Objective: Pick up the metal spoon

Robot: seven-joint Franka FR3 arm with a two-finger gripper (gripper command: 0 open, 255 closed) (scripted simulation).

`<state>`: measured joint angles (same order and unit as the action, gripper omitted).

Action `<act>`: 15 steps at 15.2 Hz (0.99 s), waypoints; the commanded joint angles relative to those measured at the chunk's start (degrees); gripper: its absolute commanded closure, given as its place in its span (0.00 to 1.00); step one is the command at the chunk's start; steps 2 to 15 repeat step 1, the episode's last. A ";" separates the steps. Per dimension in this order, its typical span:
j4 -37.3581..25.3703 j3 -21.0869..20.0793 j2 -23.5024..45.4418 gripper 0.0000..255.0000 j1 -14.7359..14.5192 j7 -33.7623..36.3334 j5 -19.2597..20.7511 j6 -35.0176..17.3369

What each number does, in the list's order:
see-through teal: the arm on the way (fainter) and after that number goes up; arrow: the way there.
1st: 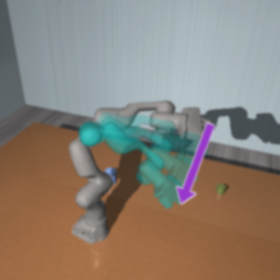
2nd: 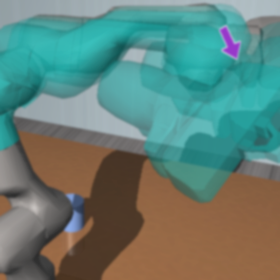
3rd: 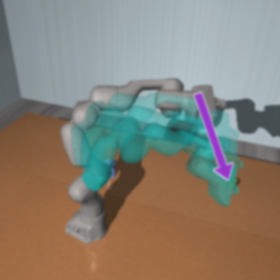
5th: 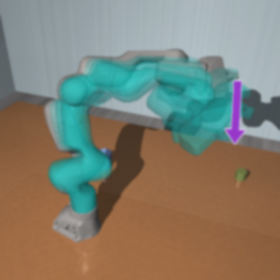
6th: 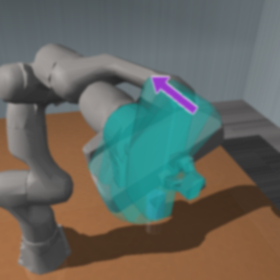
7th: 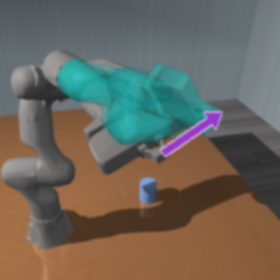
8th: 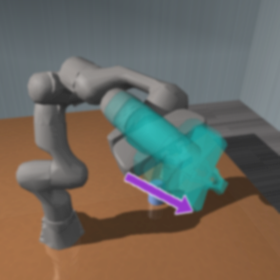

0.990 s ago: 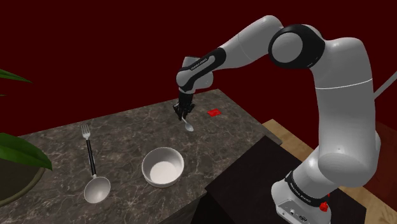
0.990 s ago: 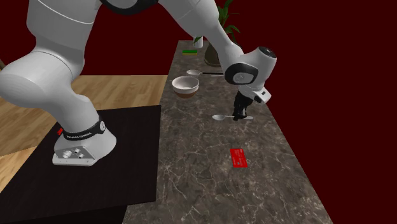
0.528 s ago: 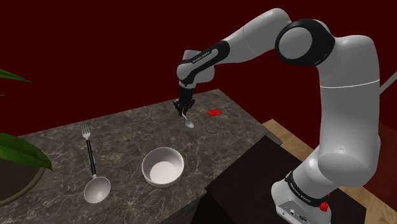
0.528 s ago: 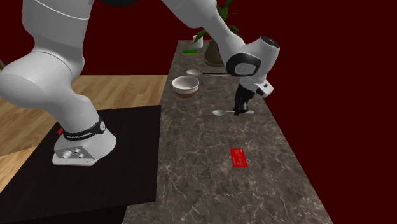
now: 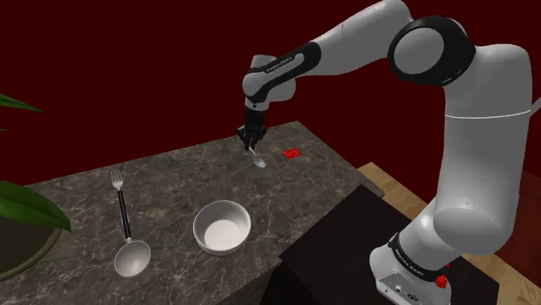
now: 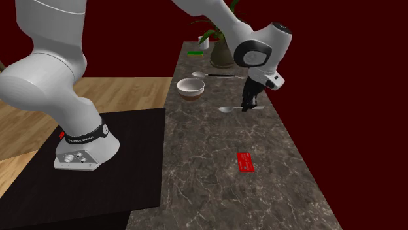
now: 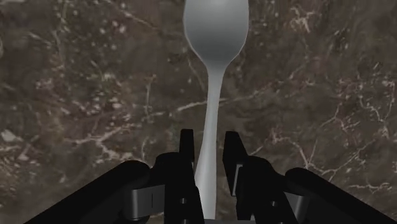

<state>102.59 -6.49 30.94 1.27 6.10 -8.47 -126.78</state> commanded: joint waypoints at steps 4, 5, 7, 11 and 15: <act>-0.03 0.00 -0.26 1.00 0.02 0.03 0.00 0.32; -0.03 0.00 -0.26 1.00 0.02 0.03 0.00 0.32; -0.03 0.00 -0.26 1.00 0.02 0.03 0.00 0.32; -0.03 0.00 -0.26 1.00 0.02 0.03 0.00 0.32; -0.03 0.00 -0.26 1.00 0.02 0.03 0.00 0.32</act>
